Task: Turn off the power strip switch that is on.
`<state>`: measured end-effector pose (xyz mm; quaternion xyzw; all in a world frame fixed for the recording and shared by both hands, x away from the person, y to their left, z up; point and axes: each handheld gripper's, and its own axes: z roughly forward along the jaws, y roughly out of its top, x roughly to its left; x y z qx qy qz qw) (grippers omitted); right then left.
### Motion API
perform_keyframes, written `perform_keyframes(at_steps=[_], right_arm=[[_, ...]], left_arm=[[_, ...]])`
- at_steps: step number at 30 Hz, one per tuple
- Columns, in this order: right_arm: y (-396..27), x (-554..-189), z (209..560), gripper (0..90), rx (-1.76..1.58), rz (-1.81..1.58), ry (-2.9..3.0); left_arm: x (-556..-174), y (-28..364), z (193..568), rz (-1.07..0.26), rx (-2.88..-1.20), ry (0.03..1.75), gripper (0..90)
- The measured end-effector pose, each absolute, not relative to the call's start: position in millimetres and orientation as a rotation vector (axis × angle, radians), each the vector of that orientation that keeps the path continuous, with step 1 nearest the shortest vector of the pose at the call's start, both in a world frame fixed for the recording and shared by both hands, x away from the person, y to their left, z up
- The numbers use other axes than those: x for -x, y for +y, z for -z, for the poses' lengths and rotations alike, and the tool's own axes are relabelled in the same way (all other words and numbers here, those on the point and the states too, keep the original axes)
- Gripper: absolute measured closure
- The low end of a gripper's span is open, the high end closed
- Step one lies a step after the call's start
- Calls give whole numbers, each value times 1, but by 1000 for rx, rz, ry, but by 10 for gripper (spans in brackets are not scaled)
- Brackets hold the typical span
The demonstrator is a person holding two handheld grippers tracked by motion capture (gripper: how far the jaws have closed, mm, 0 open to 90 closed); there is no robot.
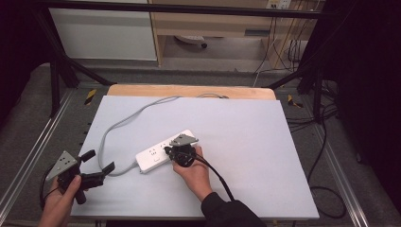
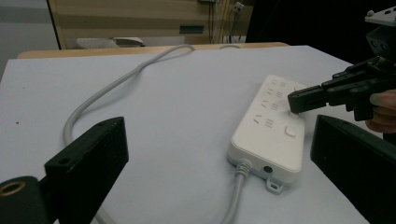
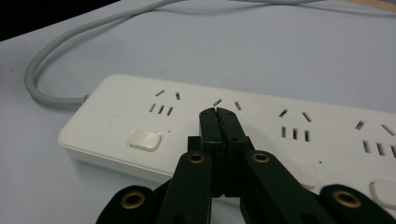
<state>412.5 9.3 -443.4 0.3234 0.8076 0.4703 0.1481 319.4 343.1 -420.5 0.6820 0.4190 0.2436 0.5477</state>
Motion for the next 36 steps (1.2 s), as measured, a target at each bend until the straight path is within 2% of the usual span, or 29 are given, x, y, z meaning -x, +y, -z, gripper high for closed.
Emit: perform_keyframes(at_steps=[17, 29, 36], right_arm=[[2, -408, 430, 900, -915, -1413, 2292], [-24, -404, 414, 900, -935, -1462, 2240], [-44, -404, 407, 848, -970, -1473, 2207]], left_arm=[[-319, 343, 420, -579, -1613, 993, 43], [-319, 343, 420, -580, -1617, 993, 43], [-319, 343, 420, -578, -1617, 994, 43]])
